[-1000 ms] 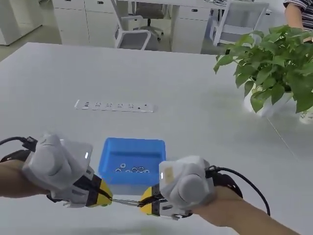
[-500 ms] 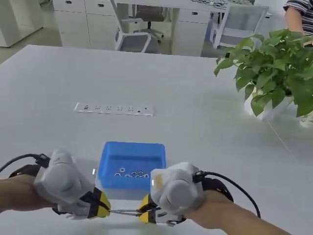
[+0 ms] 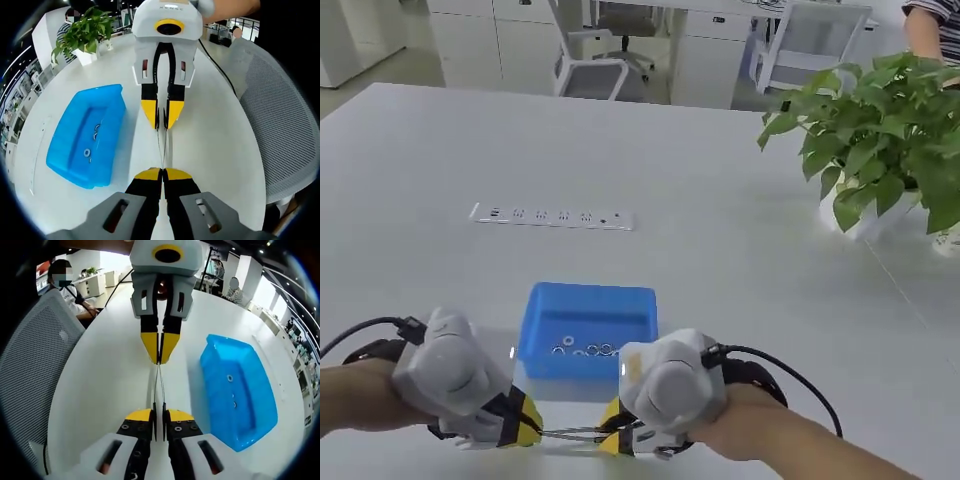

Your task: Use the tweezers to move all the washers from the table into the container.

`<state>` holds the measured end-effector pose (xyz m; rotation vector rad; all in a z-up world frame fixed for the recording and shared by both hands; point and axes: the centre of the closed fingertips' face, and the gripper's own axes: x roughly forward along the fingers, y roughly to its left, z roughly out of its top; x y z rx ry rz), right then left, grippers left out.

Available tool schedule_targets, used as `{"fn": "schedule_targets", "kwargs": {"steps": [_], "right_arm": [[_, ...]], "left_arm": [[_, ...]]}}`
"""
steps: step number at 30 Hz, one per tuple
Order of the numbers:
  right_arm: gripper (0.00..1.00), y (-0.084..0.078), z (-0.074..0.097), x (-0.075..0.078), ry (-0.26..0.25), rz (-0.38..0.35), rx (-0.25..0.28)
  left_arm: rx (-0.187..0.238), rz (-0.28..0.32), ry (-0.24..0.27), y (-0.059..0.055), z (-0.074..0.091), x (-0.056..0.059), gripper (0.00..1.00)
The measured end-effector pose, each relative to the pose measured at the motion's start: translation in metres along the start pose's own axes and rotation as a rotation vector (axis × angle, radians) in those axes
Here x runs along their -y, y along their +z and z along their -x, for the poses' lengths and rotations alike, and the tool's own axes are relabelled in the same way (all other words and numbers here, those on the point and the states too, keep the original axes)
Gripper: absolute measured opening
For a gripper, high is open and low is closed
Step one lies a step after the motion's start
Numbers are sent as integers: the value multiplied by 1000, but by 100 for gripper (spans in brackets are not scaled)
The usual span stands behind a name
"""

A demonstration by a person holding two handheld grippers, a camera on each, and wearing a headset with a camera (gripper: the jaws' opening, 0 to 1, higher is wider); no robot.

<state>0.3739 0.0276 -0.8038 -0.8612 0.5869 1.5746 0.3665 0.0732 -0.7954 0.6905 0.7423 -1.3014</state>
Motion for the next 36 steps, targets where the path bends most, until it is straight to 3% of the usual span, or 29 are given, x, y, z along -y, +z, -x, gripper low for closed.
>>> {"fn": "schedule_targets", "kwargs": {"steps": [11, 30, 36], "right_arm": [[12, -8, 2, -1, -1, -31, -8], [13, -6, 0, -4, 8, -56, -2], [13, -7, 0, -4, 5, -55, 1]], "left_arm": [[-11, -3, -9, -4, -4, 0, 5], [-8, 14, -22, -6, -10, 2, 6], [12, 29, -19, -4, -12, 2, 7]]}}
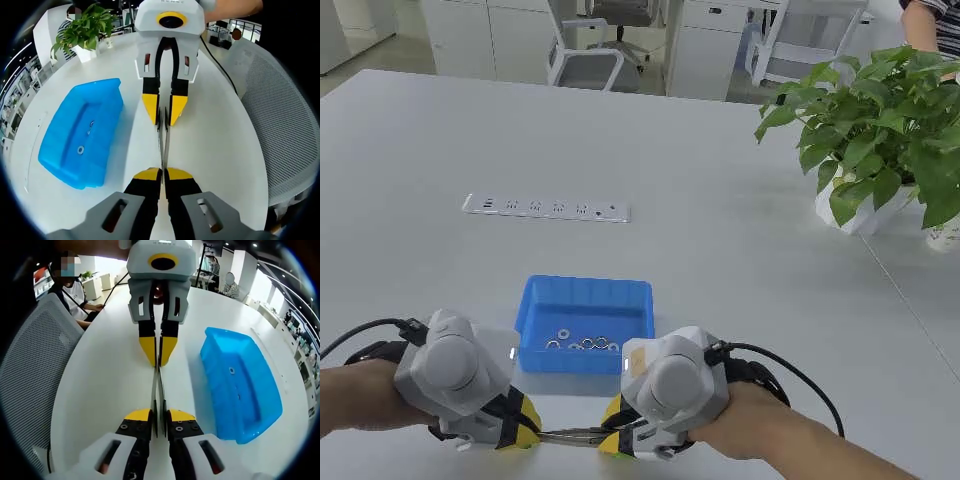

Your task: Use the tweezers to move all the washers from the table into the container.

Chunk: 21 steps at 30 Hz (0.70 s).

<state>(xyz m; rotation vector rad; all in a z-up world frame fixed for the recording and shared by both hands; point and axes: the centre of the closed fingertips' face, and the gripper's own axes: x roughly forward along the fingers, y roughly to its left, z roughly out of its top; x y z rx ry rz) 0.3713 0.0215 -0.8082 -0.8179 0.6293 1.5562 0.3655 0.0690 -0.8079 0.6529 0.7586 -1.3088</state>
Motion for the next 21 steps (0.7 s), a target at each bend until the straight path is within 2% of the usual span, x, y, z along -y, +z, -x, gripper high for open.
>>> {"fn": "schedule_targets", "kwargs": {"steps": [6, 8, 10, 15, 17, 19, 21], "right_arm": [[15, 0, 0, 1, -10, 4, -12], [18, 0, 1, 5, -37, 16, -23], [19, 0, 3, 4, -39, 10, -23], [25, 2, 14, 8, -83, -36, -2], [30, 3, 21, 12, -118, -86, 13], [33, 7, 32, 17, -153, -96, 36], [37, 11, 42, 22, -189, -150, 71]], "left_arm": [[3, 6, 3, -1, 1, 1, 10], [12, 9, 13, 0, 4, -1, 12], [23, 22, 28, 1, 8, -3, 14], [50, 60, 57, 5, 22, -4, 23], [68, 77, 79, 6, 28, -4, 25], [87, 120, 97, 6, 35, -4, 31], [112, 174, 117, 9, 43, -2, 39]]}}
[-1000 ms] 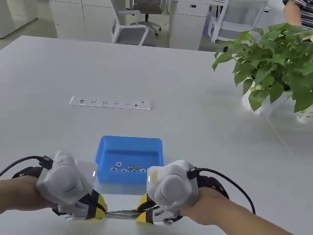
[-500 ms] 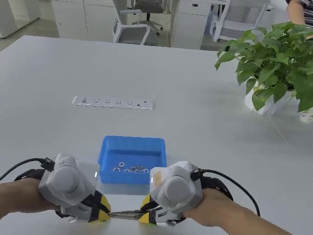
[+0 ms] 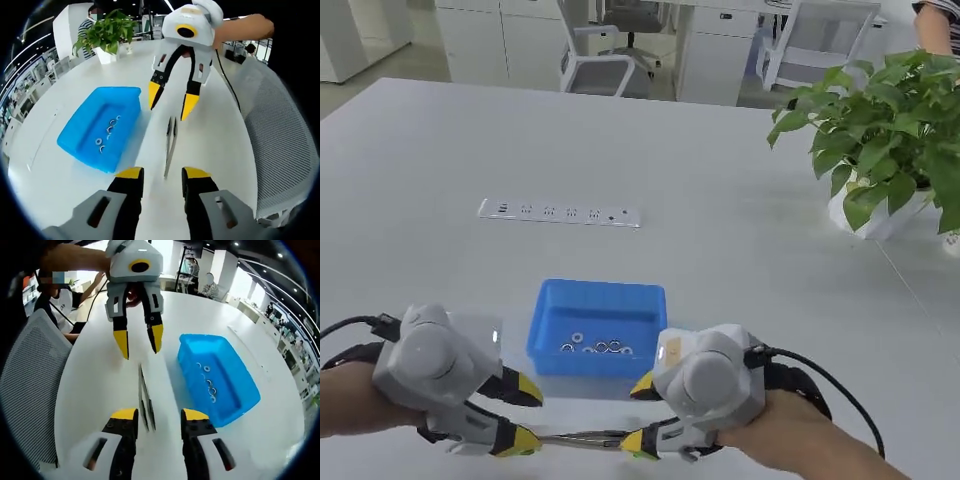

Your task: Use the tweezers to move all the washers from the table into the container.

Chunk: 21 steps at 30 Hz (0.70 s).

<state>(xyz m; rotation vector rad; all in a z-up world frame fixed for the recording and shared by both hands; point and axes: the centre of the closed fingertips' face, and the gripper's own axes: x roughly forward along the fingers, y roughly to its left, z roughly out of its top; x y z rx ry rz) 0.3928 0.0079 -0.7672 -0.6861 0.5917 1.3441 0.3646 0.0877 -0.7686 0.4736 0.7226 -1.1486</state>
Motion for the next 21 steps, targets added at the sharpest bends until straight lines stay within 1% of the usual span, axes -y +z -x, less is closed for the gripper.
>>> {"fn": "schedule_targets", "kwargs": {"steps": [2, 4, 5, 6, 7, 8, 9, 12, 15, 16, 19, 21], "right_arm": [[40, 2, 7, 5, -26, -33, 15], [45, 5, 15, 7, -39, -53, 28], [48, 5, 20, 10, -58, -73, 31], [50, 5, 24, 13, -73, -85, 38], [52, 6, 27, 14, -82, -97, 44], [55, 6, 32, 17, -95, -113, 55], [58, 7, 37, 19, -110, -129, 70], [66, 7, 47, 23, -140, -154, 96], [72, 4, 60, 24, -172, -188, 124], [74, 2, 62, 25, -181, -198, 127], [82, -2, 70, 24, -199, -220, 147], [85, -4, 76, 24, -215, -237, 161]], "left_arm": [[23, 24, 16, 2, 6, 0, 46], [59, 39, 38, 6, 13, -1, 51], [88, 68, 52, 9, 16, -1, 53], [119, 102, 73, 13, 21, -3, 58], [146, 117, 85, 16, 25, -4, 61], [189, 126, 106, 22, 31, -5, 64], [209, 134, 124, 25, 36, -6, 66], [226, 147, 155, 29, 46, -2, 72], [233, 157, 184, 31, 54, 2, 78], [236, 160, 189, 32, 56, 3, 80], [263, 164, 207, 38, 62, 8, 88], [276, 157, 225, 41, 66, 9, 93]]}}
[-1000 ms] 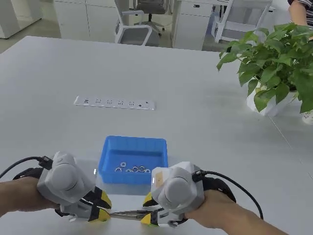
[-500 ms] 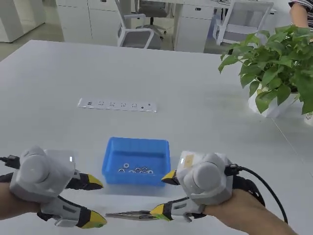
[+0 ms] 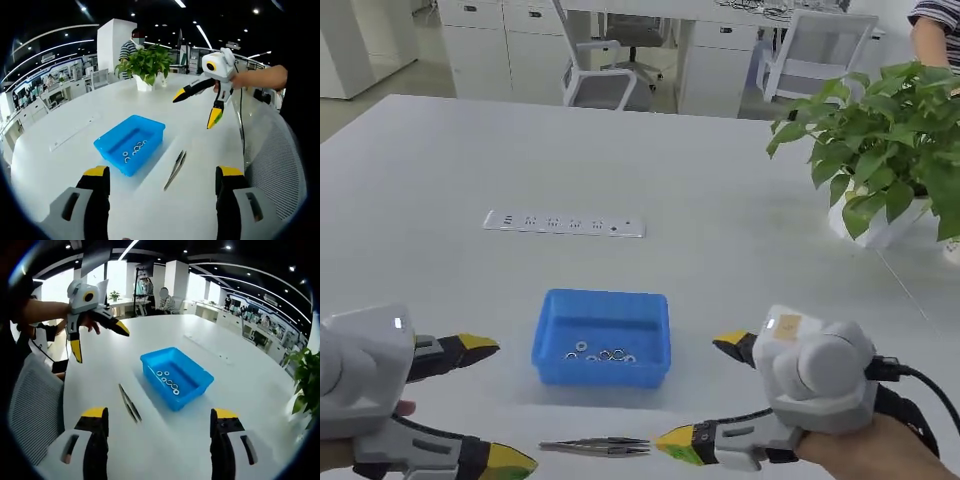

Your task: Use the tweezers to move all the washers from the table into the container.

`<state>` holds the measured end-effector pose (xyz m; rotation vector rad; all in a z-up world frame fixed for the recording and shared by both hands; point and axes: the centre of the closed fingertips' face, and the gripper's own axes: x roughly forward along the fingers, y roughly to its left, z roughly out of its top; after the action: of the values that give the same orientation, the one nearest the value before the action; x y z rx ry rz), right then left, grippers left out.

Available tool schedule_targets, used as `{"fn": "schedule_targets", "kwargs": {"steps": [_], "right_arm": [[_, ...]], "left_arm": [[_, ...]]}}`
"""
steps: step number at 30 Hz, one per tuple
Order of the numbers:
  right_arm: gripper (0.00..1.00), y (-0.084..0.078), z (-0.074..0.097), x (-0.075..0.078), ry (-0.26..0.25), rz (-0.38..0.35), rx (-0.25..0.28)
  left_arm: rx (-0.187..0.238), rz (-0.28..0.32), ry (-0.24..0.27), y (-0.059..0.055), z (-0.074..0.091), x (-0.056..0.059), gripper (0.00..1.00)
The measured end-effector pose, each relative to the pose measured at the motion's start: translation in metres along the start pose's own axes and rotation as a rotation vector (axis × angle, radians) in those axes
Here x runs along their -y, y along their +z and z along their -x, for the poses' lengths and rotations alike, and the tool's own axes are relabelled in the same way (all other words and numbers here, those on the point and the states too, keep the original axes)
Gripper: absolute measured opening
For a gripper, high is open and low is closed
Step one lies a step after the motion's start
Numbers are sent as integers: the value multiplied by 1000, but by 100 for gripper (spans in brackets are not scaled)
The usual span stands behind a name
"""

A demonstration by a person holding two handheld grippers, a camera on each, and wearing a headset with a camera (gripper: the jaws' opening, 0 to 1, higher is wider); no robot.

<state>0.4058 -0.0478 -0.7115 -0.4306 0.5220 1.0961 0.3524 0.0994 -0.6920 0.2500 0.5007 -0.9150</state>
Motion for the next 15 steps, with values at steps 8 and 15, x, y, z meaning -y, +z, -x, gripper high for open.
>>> {"fn": "schedule_targets", "kwargs": {"steps": [8, 15], "right_arm": [[92, 0, 15, -4, -23, -37, 47], [100, -4, 21, -11, -22, -47, 61]], "left_arm": [[19, -4, 11, 8, 3, 8, 99], [20, -9, 1, 7, 2, 12, 99]]}}
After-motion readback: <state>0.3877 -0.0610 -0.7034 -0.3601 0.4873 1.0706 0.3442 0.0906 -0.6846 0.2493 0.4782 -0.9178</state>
